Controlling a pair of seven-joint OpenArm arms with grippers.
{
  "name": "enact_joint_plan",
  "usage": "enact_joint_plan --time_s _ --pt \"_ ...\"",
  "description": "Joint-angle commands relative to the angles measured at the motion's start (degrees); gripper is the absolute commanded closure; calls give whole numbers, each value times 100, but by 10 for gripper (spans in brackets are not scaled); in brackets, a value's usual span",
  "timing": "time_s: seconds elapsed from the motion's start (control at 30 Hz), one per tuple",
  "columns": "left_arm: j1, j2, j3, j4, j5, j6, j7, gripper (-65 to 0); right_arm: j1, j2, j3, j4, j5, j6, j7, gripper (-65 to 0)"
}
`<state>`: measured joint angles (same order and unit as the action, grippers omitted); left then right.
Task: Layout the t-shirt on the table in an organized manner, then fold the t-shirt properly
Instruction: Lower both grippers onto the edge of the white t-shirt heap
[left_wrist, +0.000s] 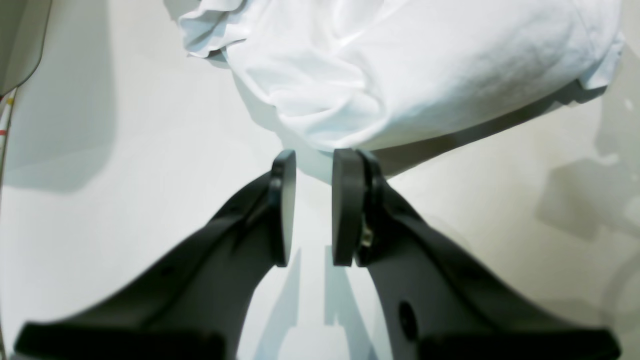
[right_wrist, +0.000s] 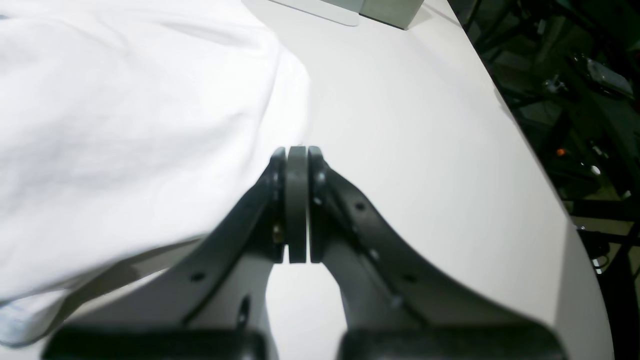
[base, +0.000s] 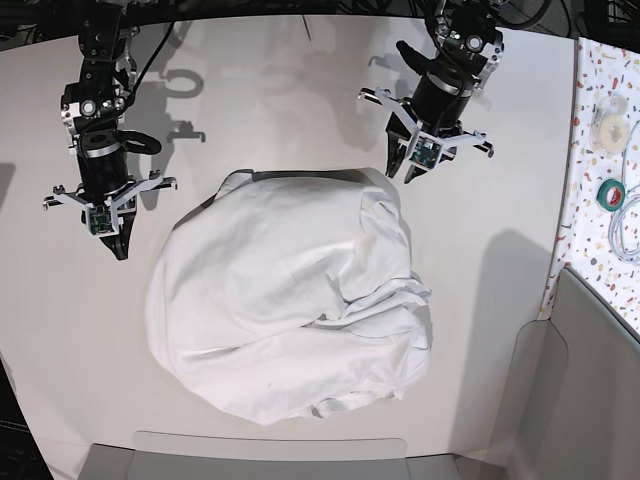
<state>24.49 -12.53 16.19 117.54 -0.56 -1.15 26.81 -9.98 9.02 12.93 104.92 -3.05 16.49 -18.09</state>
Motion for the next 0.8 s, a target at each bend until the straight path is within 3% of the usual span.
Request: enact_joint_plan --time_s 0.0,0.1,0.23,0.47,0.57,0.77 --pt "-53 -17 -5 119 7 58 -171 -132 149 43 21 105 28 -71 187 -3" --pt "-133 -26 -5 128 7 58 -171 -137 352 -71 21 79 28 -71 187 -4" --pt "-335 -26 -32 128 43 58 -171 -199 633 -220 21 -132 28 -71 187 -11" --pt "-563 -26 -40 119 43 58 -162 -226 1213 -405 -66 -906 28 -71 187 -190" --pt "-616 -26 -40 119 43 58 -144 -226 1512 -510 -75 -1240 28 -71 187 -233" --pt "-950 18 -5 119 16 58 1077 -227 2382 -546 -84 -2356 28 -62 187 -233"
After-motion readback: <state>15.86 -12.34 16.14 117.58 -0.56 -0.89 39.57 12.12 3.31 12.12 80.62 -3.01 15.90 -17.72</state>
